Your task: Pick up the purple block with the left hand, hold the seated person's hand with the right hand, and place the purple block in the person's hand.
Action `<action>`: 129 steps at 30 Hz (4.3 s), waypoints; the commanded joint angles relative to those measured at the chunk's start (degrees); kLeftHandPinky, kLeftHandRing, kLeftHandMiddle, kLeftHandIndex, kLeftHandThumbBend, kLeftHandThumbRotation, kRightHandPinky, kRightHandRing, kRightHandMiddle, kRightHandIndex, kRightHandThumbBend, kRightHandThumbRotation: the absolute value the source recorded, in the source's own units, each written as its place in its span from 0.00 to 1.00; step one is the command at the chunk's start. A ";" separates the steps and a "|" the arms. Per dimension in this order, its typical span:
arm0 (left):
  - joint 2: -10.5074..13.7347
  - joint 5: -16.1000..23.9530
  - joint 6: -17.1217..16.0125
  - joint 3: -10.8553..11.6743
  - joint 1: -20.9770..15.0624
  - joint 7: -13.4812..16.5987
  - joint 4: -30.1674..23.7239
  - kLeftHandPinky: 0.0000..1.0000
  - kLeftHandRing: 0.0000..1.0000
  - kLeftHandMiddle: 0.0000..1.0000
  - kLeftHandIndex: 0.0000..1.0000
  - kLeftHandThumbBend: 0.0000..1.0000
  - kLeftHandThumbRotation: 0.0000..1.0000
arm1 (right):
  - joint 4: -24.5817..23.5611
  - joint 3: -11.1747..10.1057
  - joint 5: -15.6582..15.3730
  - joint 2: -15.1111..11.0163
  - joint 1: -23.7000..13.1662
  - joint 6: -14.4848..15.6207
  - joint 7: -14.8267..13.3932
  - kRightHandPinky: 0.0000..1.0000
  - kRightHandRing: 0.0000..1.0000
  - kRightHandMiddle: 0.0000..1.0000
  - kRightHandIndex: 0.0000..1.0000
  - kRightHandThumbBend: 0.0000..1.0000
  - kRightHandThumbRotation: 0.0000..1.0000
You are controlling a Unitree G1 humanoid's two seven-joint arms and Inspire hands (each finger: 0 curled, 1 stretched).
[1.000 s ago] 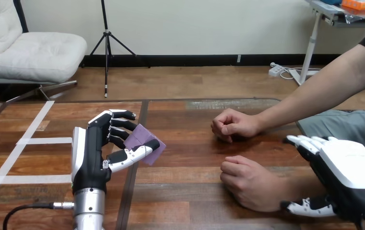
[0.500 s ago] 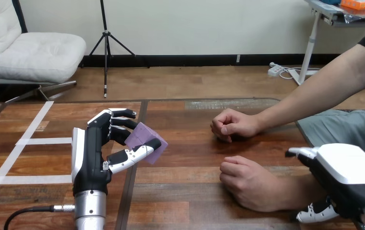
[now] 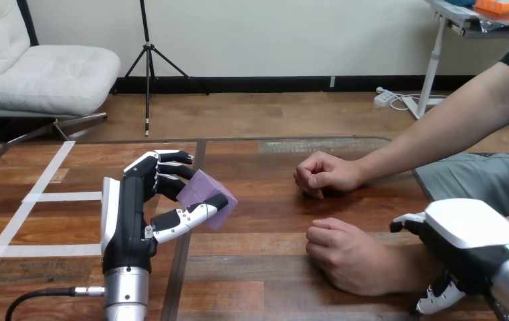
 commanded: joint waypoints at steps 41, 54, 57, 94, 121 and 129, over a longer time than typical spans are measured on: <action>-0.35 -0.38 -2.11 1.47 -0.78 -0.94 -4.96 0.41 0.43 0.49 0.56 0.73 0.03 | 12.70 10.48 -7.12 -4.38 -13.64 0.91 1.35 0.73 0.73 0.74 0.73 0.70 0.00; -0.66 -0.58 -1.97 1.95 -0.38 -1.42 -5.66 0.40 0.43 0.49 0.56 0.73 0.03 | 14.23 11.73 -8.07 -4.12 -14.29 1.59 0.95 0.59 0.63 0.65 0.67 0.65 0.00; -0.68 -0.45 -2.09 2.07 -0.31 -1.43 -5.75 0.40 0.43 0.50 0.56 0.73 0.03 | 14.16 11.57 -7.51 -3.70 -14.26 2.17 1.33 0.50 0.57 0.60 0.64 0.64 0.00; -1.01 -0.38 -2.05 2.34 0.12 -2.29 -6.71 0.40 0.44 0.50 0.55 0.73 0.02 | 9.75 9.68 -1.63 -2.89 -12.95 6.14 -0.19 0.23 0.34 0.43 0.58 0.76 0.00; -1.65 -0.35 -2.85 2.37 -0.30 -3.32 -5.96 0.41 0.44 0.50 0.55 0.74 0.03 | 5.61 8.25 0.98 -2.87 -12.04 6.29 -4.40 0.28 0.37 0.45 0.51 0.80 0.00; -1.74 -0.13 -2.99 2.46 -0.46 -3.20 -5.79 0.40 0.44 0.50 0.55 0.74 0.03 | 4.75 8.14 1.52 -2.72 -12.10 6.68 -4.57 0.28 0.36 0.43 0.50 0.80 0.00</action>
